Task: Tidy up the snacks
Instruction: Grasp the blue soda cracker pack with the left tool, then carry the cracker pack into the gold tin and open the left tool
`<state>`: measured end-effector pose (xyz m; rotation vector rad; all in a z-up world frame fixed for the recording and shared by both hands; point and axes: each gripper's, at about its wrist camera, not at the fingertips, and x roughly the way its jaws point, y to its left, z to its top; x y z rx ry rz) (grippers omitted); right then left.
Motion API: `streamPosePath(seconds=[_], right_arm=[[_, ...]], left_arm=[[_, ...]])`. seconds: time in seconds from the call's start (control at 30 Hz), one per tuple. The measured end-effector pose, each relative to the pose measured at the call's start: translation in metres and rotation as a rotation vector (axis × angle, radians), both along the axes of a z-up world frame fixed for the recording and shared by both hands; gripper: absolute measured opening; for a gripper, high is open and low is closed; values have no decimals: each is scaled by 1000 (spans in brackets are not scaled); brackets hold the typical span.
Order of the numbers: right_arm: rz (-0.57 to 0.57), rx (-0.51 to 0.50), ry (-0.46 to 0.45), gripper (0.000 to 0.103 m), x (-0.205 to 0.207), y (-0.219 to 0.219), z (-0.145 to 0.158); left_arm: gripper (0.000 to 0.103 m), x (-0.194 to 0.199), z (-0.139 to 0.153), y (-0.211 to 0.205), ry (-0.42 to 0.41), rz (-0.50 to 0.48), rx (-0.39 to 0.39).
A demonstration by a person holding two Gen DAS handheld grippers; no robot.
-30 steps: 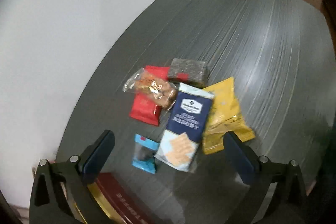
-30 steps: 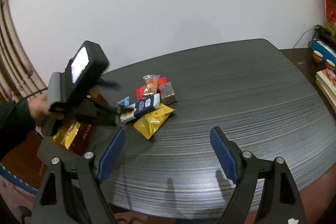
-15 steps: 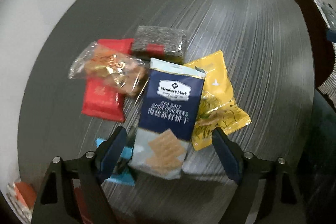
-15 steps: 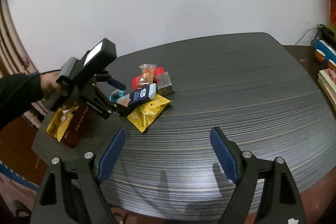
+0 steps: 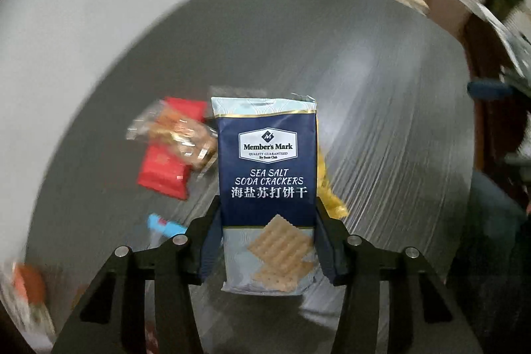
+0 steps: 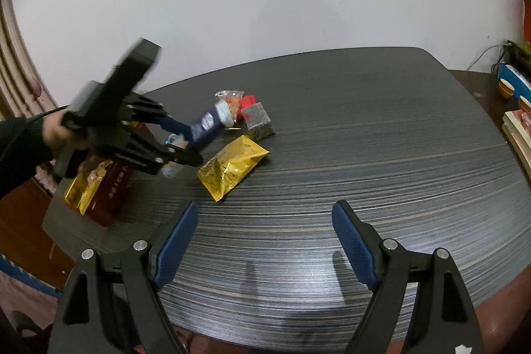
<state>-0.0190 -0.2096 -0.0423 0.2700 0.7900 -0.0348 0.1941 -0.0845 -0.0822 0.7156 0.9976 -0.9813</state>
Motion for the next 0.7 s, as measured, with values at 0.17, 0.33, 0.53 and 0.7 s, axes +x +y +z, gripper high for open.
streamPosePath(seconds=[0.17, 0.33, 0.53, 0.7], right_arm=[[7, -26, -2, 80, 0, 6, 2], [18, -90, 2, 80, 1, 17, 0], [18, -121, -11, 80, 2, 22, 1], [24, -123, -15, 80, 0, 26, 0]], left_arm=[[51, -27, 16, 15, -115, 259, -56], [51, -53, 15, 40, -179, 513, -108], [51, -67, 22, 39, -203, 654, -133], [51, -75, 35, 52, -285, 721, -117]])
